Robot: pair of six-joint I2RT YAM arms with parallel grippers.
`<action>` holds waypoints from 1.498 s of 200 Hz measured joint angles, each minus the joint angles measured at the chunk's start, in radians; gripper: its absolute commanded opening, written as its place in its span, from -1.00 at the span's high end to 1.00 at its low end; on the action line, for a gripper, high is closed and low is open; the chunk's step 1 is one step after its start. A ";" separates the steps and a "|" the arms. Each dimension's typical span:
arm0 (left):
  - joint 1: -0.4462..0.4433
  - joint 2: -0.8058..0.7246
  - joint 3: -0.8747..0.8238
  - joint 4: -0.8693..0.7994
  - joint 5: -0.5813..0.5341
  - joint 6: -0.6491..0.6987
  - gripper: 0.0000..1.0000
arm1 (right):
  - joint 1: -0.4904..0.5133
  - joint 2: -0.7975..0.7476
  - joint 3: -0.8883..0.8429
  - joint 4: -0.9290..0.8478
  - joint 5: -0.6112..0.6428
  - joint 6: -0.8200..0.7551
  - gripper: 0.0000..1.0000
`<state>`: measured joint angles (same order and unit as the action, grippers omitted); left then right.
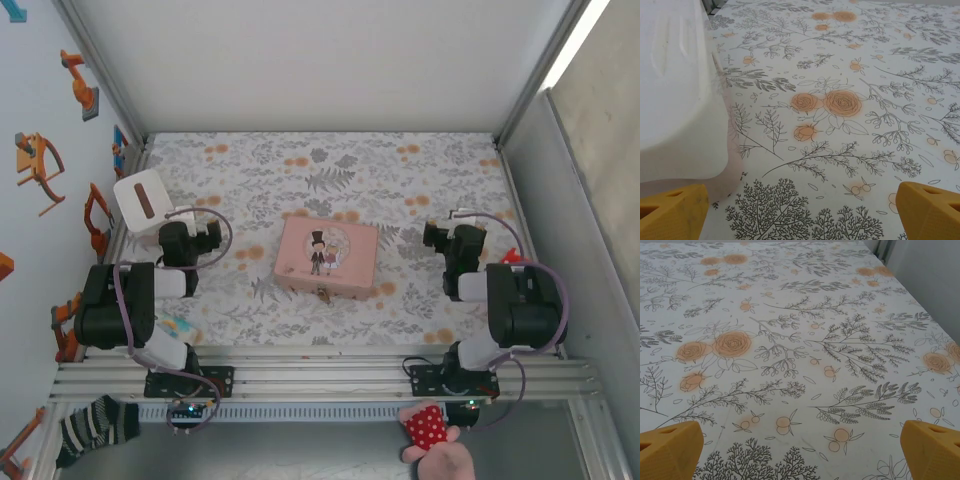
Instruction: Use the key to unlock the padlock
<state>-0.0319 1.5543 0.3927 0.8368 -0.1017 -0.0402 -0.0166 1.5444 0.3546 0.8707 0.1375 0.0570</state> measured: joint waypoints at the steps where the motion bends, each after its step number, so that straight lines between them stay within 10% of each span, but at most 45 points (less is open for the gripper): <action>1: 0.000 0.000 0.000 0.000 0.000 0.000 -0.92 | 0.000 0.000 0.000 0.000 0.000 0.000 -0.99; 269: 0.000 0.000 0.000 0.000 0.005 0.000 -0.93 | -0.007 0.000 0.004 -0.006 -0.067 0.000 -0.91; 299: -0.027 -0.088 0.098 -0.232 -0.072 0.000 -0.93 | -0.007 -0.035 0.003 -0.045 -0.070 -0.001 -0.86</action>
<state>-0.0586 1.4666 0.4904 0.6044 -0.1738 -0.0402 -0.0238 1.5089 0.3580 0.8261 0.0673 0.0559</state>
